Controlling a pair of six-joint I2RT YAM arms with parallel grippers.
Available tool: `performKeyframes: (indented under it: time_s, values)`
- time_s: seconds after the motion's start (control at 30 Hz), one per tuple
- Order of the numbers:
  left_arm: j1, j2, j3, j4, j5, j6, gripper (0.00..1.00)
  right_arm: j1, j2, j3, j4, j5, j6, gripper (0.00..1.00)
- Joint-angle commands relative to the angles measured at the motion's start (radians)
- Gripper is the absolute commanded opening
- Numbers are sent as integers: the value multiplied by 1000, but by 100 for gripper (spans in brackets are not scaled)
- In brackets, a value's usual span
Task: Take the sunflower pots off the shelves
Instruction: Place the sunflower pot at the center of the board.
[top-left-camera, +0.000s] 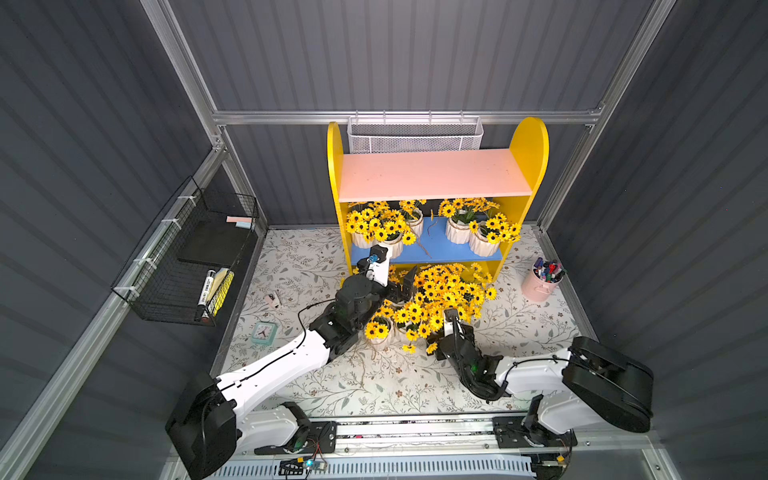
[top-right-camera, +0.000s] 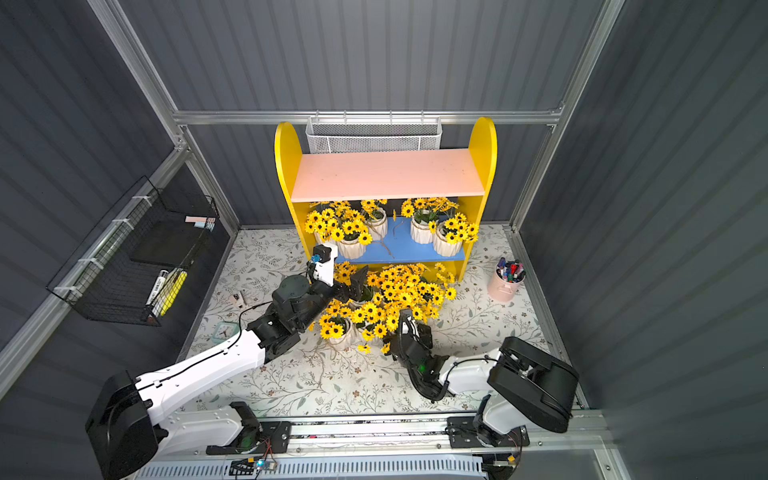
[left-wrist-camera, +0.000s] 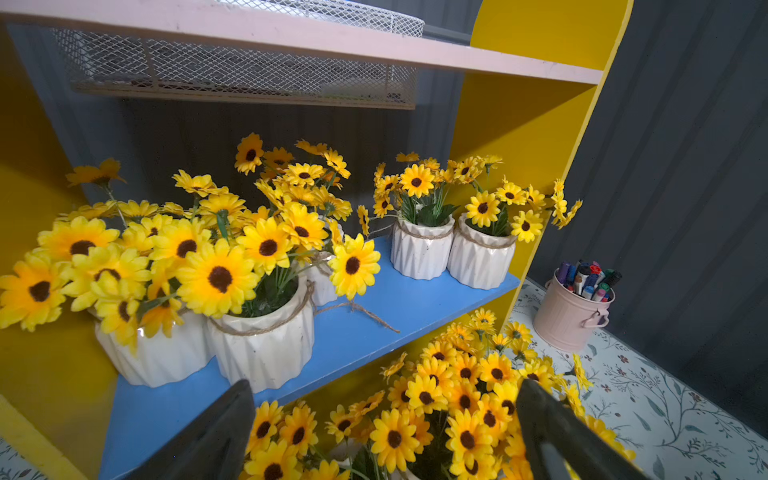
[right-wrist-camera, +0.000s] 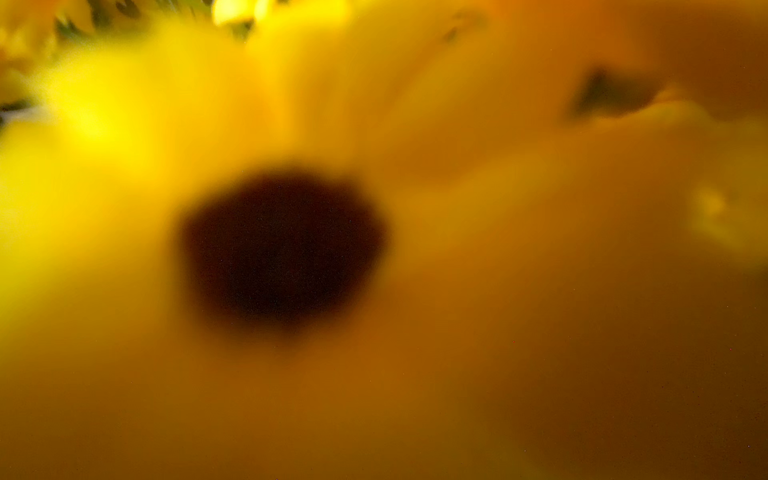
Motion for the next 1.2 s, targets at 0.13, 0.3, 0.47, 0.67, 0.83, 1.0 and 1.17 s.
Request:
performKeyframes:
  time_s: [0.13, 0.3, 0.47, 0.67, 0.83, 1.0, 1.17]
  values:
    - [-6, -22, 38, -11, 33, -12, 99, 0, -97, 76, -292, 2, 81, 99]
    - [-5, -34, 38, -12, 46, -11, 99, 2, -189, 95, -467, -86, 112, 99]
    - [-6, -46, 44, -17, 68, -12, 99, 3, -322, 187, -769, -164, 112, 99]
    - [-5, -65, 45, -16, 78, -9, 99, 3, -487, 278, -1016, -124, 78, 99]
    - [-6, -70, 42, -8, 114, -14, 99, 4, -601, 342, -1015, -46, -13, 99]
    - [-6, -66, 43, -6, 136, -17, 99, -32, -570, 483, -976, 117, -126, 99]
    - [-5, -78, 44, -19, 58, -21, 99, -139, -456, 585, -831, -78, -231, 99]
